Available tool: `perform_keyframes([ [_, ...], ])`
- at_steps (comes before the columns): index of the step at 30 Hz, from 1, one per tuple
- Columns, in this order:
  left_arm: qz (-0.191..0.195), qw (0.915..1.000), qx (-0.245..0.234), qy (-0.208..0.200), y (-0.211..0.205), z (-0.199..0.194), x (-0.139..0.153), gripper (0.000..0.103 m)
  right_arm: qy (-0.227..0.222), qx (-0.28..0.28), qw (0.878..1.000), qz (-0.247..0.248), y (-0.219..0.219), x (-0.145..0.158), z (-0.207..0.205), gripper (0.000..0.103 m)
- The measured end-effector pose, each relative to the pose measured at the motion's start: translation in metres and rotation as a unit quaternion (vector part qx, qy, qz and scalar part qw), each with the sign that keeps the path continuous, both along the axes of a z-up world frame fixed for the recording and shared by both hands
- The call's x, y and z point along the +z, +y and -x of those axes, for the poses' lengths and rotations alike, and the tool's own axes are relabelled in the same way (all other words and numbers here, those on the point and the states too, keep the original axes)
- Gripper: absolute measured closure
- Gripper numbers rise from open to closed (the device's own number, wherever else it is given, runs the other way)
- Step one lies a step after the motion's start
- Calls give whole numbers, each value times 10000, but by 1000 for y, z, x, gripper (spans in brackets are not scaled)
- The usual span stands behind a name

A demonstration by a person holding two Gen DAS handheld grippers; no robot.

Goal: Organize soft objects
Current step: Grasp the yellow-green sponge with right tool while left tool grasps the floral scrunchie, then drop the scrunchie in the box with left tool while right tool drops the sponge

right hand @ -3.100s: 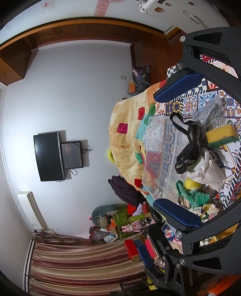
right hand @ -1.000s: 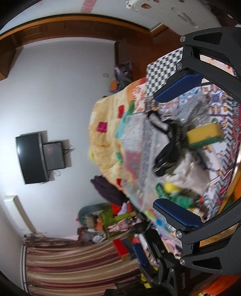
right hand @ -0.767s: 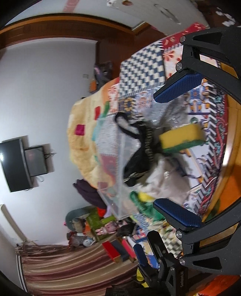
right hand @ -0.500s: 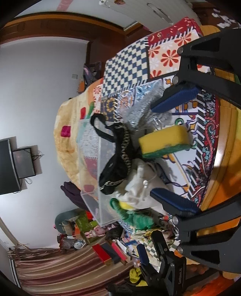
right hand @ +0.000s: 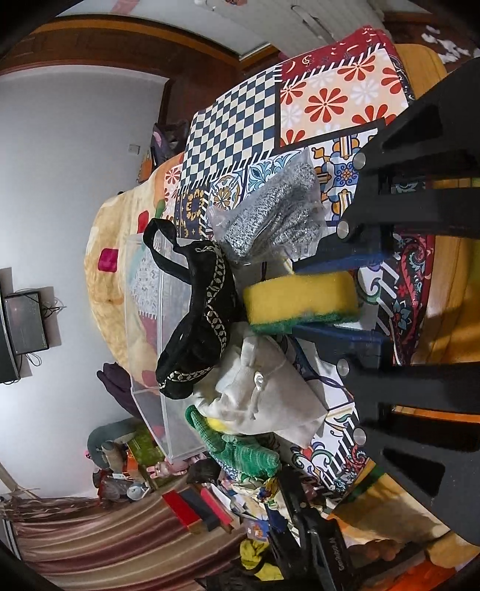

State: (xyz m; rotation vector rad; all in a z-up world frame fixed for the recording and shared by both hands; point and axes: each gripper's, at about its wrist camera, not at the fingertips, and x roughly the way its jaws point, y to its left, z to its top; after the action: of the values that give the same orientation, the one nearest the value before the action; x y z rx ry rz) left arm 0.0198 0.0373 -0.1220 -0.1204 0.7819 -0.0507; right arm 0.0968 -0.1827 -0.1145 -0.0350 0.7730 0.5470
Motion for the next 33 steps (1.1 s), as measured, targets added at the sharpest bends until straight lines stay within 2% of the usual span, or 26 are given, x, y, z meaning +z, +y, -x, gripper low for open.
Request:
perform_keyframes([
  [2, 53, 10000, 3, -1, 3, 2, 2, 70, -52, -3, 10000, -11, 0, 2, 1, 80],
  [10, 6, 9986, 99, -529, 13, 18, 32, 71, -406, -50, 9989, -208, -10, 23, 11, 81],
  [16, -175, 9961, 115, -852, 13, 13, 60, 71, -836, -131, 9957, -377, -18, 53, 17, 81],
  [24, -149, 9915, 131, -1286, 12, -15, 97, 71, -1354, -132, 9898, -424, -11, 83, 9, 81],
  [33, -177, 9904, 132, -1364, 13, -59, 114, 71, -1668, -76, 9853, -352, 18, 96, -21, 81],
])
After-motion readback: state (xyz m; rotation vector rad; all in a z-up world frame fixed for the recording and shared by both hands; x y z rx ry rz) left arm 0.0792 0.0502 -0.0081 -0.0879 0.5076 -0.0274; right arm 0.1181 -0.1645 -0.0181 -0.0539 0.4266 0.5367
